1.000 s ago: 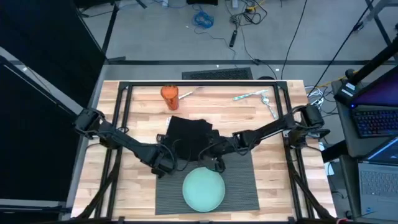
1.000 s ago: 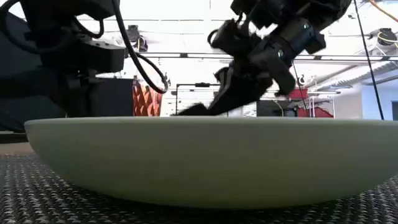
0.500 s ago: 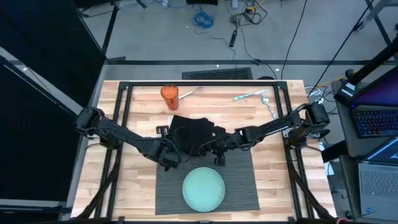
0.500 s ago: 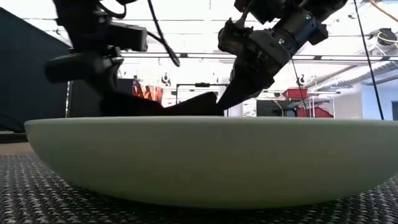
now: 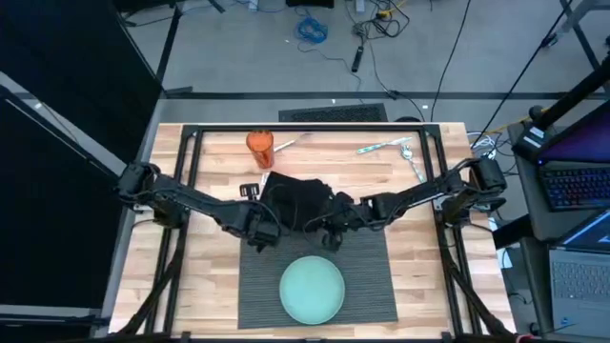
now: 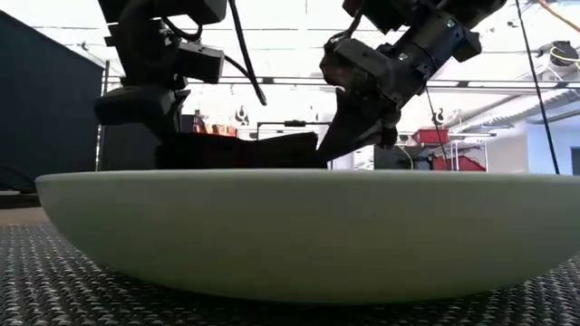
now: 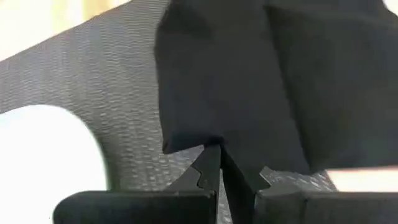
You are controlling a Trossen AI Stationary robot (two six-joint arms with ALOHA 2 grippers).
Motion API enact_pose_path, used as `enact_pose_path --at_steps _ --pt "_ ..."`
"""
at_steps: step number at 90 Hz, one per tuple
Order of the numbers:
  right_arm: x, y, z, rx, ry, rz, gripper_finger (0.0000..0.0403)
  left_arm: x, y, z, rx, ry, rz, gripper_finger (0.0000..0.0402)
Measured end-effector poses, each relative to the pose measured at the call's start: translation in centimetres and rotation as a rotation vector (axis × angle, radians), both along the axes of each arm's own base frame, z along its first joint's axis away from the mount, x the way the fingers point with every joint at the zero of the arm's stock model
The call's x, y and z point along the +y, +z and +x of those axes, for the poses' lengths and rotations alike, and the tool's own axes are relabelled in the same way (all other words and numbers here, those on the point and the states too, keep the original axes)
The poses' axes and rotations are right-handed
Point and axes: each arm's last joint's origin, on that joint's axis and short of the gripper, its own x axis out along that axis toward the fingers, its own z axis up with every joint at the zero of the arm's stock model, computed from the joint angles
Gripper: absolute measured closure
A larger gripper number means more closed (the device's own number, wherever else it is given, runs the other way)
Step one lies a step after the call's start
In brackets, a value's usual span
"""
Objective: Set table place
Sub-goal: Fold the black napkin
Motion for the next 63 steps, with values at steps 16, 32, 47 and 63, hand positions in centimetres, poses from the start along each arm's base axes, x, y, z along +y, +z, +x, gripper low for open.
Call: enact_pose_path --at_steps 16,32,47,63 --pt "-0.8 1.3 -0.4 -0.041 -0.095 0.000 0.0403 0.7 0.1 0.1 -0.007 0.023 0.013 0.0401" --pt "-1.6 2.2 -1.2 -0.037 -0.198 -0.017 0.0403 1.4 0.5 0.1 -0.039 0.047 0.047 0.0401" --pt "-2.2 2.1 -1.4 -0.017 -0.249 -0.023 0.0403 2.2 1.5 0.0 -0.104 0.080 0.083 0.0401" --pt "-2.8 2.1 -1.4 -0.023 -0.293 -0.025 0.0403 3.4 2.3 0.2 -0.160 0.110 0.090 0.0401"
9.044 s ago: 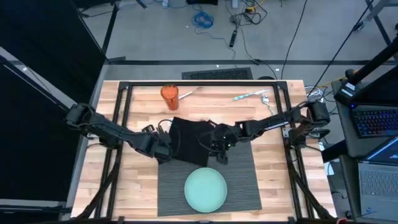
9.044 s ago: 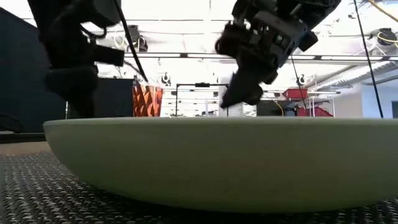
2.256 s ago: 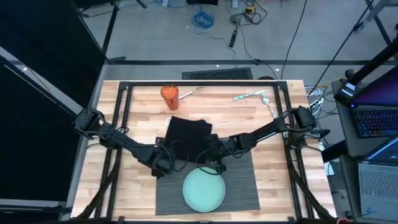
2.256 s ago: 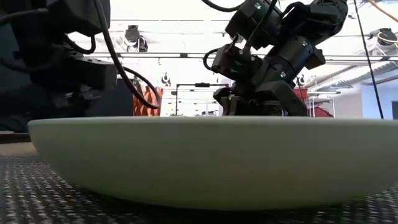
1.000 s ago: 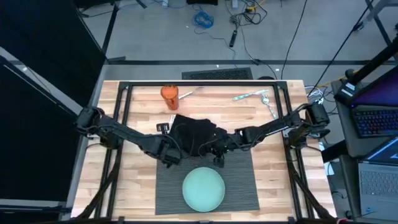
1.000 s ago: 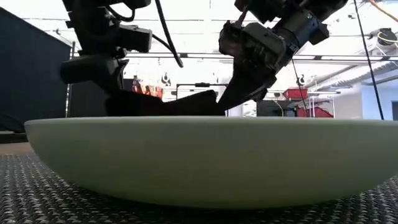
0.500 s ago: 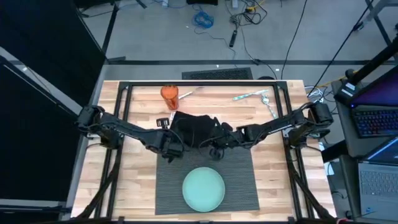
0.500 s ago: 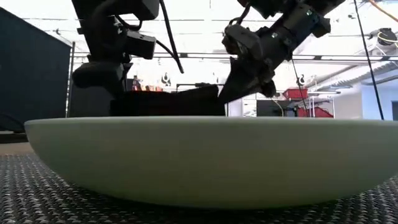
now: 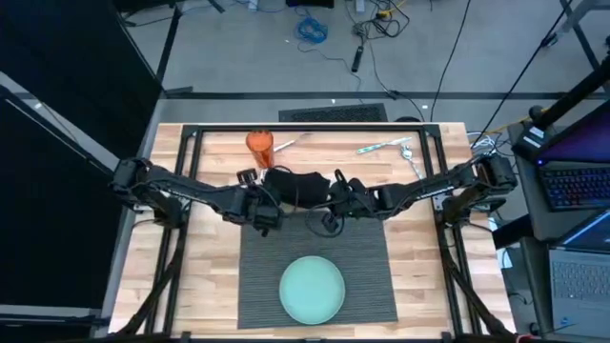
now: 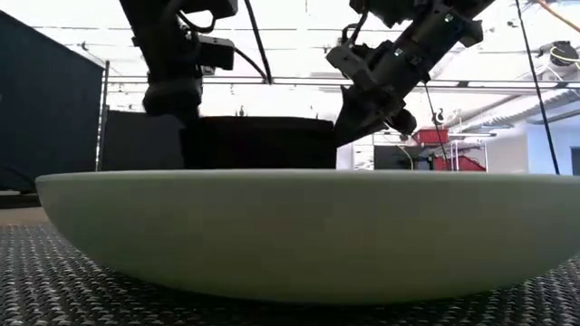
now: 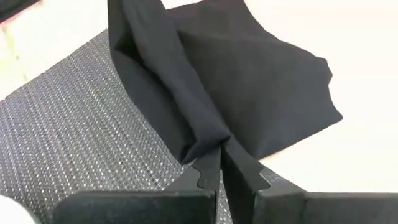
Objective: Set table place
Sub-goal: Fold the black napkin
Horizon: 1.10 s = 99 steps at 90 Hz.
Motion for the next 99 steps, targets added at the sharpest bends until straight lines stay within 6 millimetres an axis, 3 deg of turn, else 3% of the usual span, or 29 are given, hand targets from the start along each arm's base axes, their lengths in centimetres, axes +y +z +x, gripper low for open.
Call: enact_pose_path --at_steps 46,67,99 --pt "-3.4 -0.5 -0.2 0.045 -0.105 0.000 0.0403 3.3 0.1 1.1 -0.038 0.016 -0.023 0.0401" --pt "-4.8 -0.7 -0.4 0.079 -0.120 -0.018 0.0403 5.3 -0.5 1.2 -0.062 0.042 -0.044 0.0401" --pt "-6.0 -0.9 -0.6 0.111 -0.110 -0.022 0.0403 6.6 -1.9 1.2 -0.107 0.045 -0.095 0.0401"
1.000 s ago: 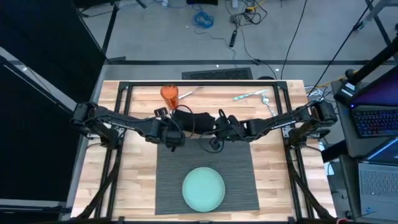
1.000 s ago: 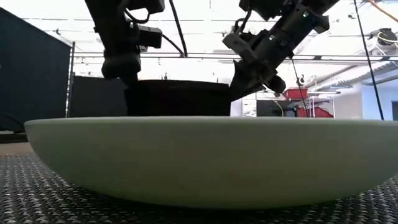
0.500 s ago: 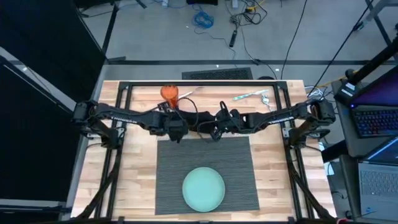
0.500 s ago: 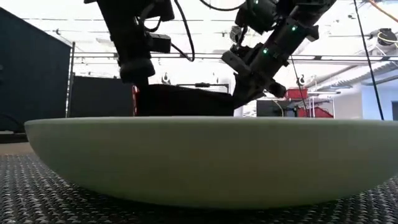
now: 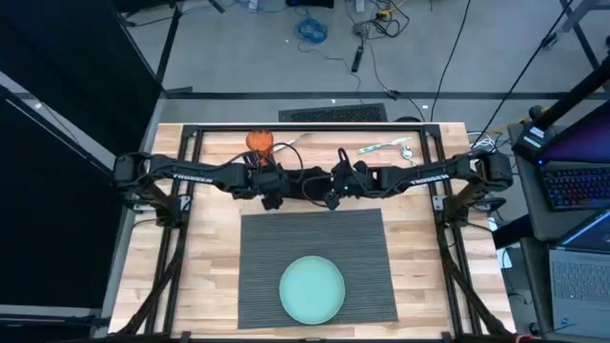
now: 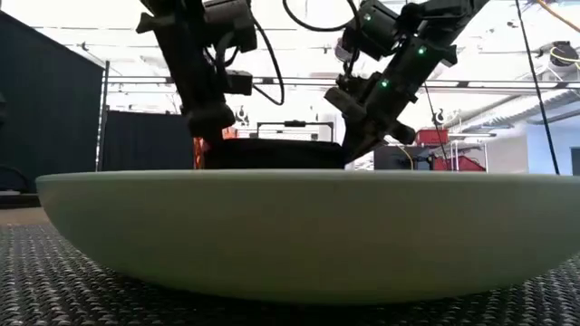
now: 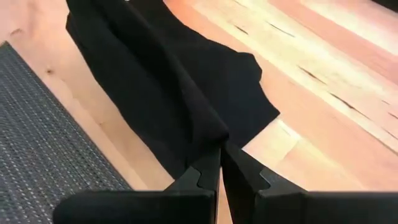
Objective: Set table place
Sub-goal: Fold the black napkin
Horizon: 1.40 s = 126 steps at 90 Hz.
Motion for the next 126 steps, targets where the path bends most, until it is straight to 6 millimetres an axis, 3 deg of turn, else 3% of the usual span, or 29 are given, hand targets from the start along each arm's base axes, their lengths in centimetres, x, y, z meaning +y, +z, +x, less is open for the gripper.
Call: enact_pose_path --at_steps 37,67,85,126 --pt "-0.9 0.0 -0.2 0.023 0.004 -0.022 0.0392 0.2 -0.4 -0.1 0.004 -0.011 -0.003 0.0401" --pt "-1.1 0.0 -0.2 0.031 -0.010 -0.054 0.0263 0.2 -0.4 -0.1 0.002 -0.023 -0.021 0.0401" --pt "-2.4 0.1 -0.6 0.064 -0.113 -0.169 0.0206 0.1 -0.4 0.1 -0.014 -0.034 -0.052 0.0401" --pt "-3.1 -0.3 -1.4 0.134 -0.156 -0.145 0.0224 0.9 -0.5 0.0 -0.086 0.058 -0.154 0.0401"
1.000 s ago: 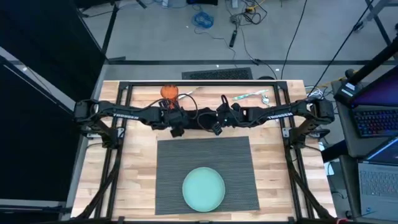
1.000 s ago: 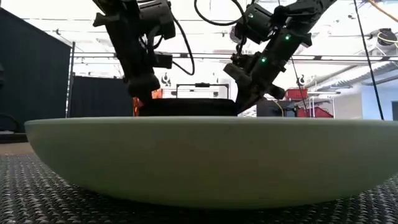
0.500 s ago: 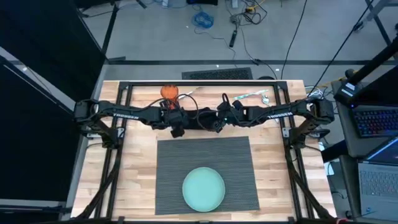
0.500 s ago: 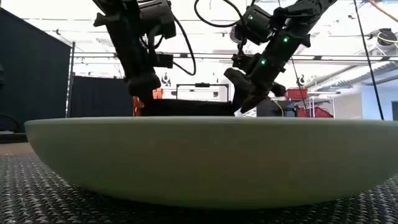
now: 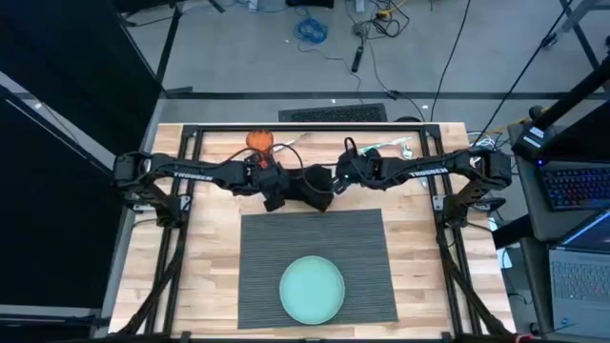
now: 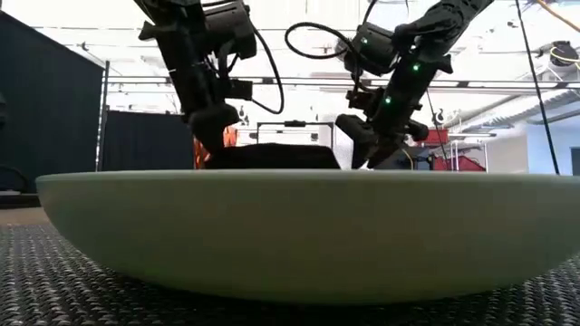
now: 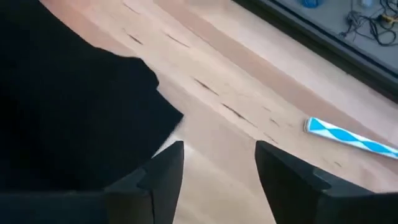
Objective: Set table place
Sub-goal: Fold the black napkin
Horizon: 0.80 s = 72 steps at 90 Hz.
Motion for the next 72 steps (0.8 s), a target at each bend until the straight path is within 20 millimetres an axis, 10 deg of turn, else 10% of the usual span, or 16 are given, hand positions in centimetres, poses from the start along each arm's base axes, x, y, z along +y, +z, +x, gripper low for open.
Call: enact_pose_path --at_steps 36,72 --pt "3.2 0.5 1.1 -0.059 0.256 0.104 0.0238 0.7 0.0 -0.1 -0.014 0.051 -0.011 0.0401" --pt "9.1 5.1 0.0 -0.128 0.722 -0.015 0.0238 1.1 -0.3 -0.1 -0.008 0.060 -0.020 0.0402"
